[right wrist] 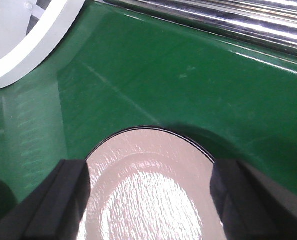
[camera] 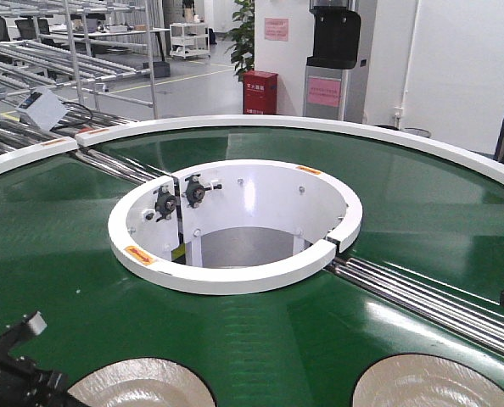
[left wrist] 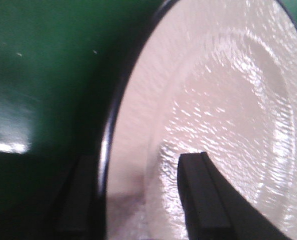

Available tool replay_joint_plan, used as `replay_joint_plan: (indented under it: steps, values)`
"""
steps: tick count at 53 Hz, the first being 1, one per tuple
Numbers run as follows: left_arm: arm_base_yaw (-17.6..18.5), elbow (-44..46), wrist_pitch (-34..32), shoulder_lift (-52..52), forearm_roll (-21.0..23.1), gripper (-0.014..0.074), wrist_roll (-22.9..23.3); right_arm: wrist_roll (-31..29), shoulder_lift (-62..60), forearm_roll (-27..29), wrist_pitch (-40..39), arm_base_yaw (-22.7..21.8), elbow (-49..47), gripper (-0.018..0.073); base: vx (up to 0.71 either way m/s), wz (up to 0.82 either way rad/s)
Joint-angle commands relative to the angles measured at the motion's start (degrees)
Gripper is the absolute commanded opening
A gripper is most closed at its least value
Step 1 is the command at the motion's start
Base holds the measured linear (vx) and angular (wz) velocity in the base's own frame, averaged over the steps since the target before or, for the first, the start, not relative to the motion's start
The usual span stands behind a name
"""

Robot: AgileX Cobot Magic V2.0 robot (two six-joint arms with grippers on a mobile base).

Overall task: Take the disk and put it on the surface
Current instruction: 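Close both grippers on the plate rims and lift the plates upright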

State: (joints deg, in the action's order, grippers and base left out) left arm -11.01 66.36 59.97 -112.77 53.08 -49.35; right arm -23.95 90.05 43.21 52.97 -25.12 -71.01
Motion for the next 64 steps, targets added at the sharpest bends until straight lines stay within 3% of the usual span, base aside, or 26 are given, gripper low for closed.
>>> replay_joint_plan:
  steps: [1, 6, 12, 19, 29, 41, 51, 64]
  values:
    - [1.7, 1.3, 3.5, 1.6, 3.9, 0.0409, -0.6, -0.7, -2.1, 2.4, -1.7, -0.4, -1.6, 0.0549, 0.0, 0.0]
    - [3.3, 1.3, 3.5, 1.2, 3.9, 0.0289, -0.9, -0.7, -2.1, 2.1, -1.5, -0.4, -1.6, 0.0549, 0.0, 0.0]
    - [4.2, 1.4, 5.2, 1.4, 5.0, -0.0013, -1.9, -0.3, -2.1, 0.1, -1.3, -0.4, -1.6, 0.0549, 0.0, 0.0]
    - [4.1, 1.5, 8.5, 5.4, 11.6, -0.0008, -1.9, 1.3, -2.1, -4.9, -0.8, -0.4, -1.6, 0.0549, 0.0, 0.0]
    - [3.8, 3.3, 9.0, 16.7, 13.7, -0.0008, -2.0, 2.9, -0.9, -13.5, -2.3, -0.4, -1.6, 0.0549, 0.0, 0.0]
    - [1.7, 6.8, 8.7, 29.1, 18.9, -0.0008, -1.8, 2.1, 5.7, -17.5, -1.4, -0.4, -1.6, 0.0545, 0.0, 0.0]
    - [0.7, 6.8, 7.2, 32.1, 20.2, -0.0008, 0.6, -6.4, 11.2, -15.3, 1.3, -0.2, -1.6, 0.0545, 0.0, 0.0]
    - [0.7, 6.6, 6.1, 32.1, 20.9, -0.0008, 0.6, -15.9, 17.1, -3.1, 5.8, -0.2, -1.5, 0.0527, 0.0, 0.0]
